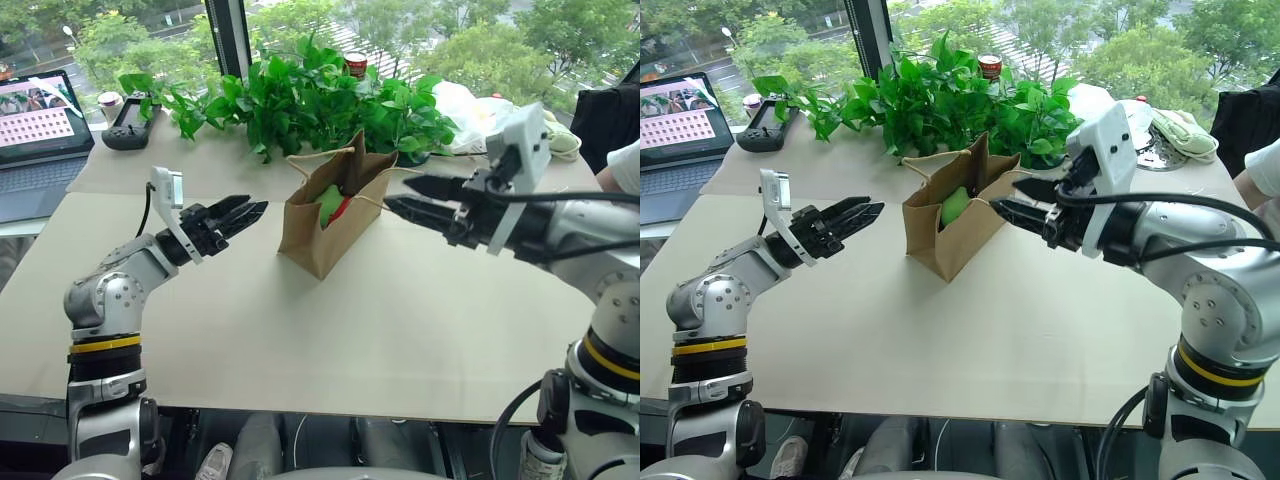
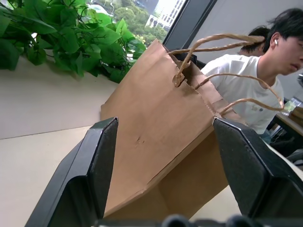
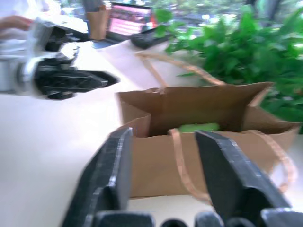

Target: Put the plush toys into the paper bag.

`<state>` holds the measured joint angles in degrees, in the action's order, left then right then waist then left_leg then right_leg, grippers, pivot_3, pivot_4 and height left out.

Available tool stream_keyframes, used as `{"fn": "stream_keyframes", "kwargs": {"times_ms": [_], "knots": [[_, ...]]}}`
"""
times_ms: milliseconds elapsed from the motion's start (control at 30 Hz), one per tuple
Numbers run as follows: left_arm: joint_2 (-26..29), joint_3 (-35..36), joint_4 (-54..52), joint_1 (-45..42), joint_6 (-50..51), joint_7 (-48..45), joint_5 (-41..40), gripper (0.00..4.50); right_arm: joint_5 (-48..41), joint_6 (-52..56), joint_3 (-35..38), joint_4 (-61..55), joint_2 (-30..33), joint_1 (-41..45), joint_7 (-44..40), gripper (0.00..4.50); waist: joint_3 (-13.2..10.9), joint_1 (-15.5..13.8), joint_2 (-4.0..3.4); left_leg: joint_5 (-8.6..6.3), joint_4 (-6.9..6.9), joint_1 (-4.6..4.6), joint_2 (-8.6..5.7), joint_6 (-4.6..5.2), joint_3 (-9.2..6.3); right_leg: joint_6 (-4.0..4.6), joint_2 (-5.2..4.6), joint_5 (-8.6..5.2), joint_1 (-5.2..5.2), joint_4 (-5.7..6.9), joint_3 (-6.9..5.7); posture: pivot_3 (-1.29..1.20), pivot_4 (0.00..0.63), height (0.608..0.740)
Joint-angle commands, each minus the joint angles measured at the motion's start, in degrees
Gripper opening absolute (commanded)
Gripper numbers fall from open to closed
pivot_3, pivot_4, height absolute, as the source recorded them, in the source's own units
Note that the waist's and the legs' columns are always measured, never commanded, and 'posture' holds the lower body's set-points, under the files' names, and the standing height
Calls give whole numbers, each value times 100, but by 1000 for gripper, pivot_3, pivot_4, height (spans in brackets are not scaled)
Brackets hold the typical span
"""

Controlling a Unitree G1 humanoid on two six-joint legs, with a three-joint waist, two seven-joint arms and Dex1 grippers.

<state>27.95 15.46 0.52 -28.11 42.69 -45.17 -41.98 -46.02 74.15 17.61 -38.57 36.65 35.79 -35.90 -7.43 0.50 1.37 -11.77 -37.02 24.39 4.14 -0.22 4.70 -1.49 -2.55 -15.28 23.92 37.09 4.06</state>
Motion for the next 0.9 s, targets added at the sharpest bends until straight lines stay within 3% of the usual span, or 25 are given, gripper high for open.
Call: {"fn": "stream_keyframes", "kwargs": {"times_ms": [33, 100, 267, 467, 900], "knots": [[49, -190, -147, 18, -328, -149, 186, 3411, -451, -115, 173, -233, 227, -137, -173, 751, 0, 9, 0, 0, 1, -1, -1, 0, -2, 0, 0, 0, -2, 0, -1, 0, 150, 713], [47, -248, -139, 27, -389, -182, 233, 3411, -594, -132, 95, -257, 309, -215, -188, 19, 0, 17, 0, 0, 1, -2, -1, 0, -1, 0, 1, 0, -1, -1, 1, 0, 150, 713], [115, -528, -22, 80, -697, -340, 541, 3411, 171, -441, -1125, -40, 335, -337, 302, 19, 0, 59, 0, 0, 3, -9, 0, 1, -2, 0, 3, 0, 0, 1, 3, 0, 150, 713], [135, -758, 87, 103, -950, -504, 818, 3411, 1915, -1525, -2711, 1500, -276, 149, 1190, 19, 0, 56, 0, 7, 0, -8, -5, 4, 2, 2, 2, 1, 5, 4, 8, 0, 150, 713], [4, -1299, 477, -93, -1590, -756, 1437, 3411, 2746, -2317, -2965, 2562, -1367, 786, 1338, 19, 0, 20, 0, 8, 7, 13, -5, 4, 1, 3, 0, 2, 20, 3, 3, 0, 150, 713]]}}
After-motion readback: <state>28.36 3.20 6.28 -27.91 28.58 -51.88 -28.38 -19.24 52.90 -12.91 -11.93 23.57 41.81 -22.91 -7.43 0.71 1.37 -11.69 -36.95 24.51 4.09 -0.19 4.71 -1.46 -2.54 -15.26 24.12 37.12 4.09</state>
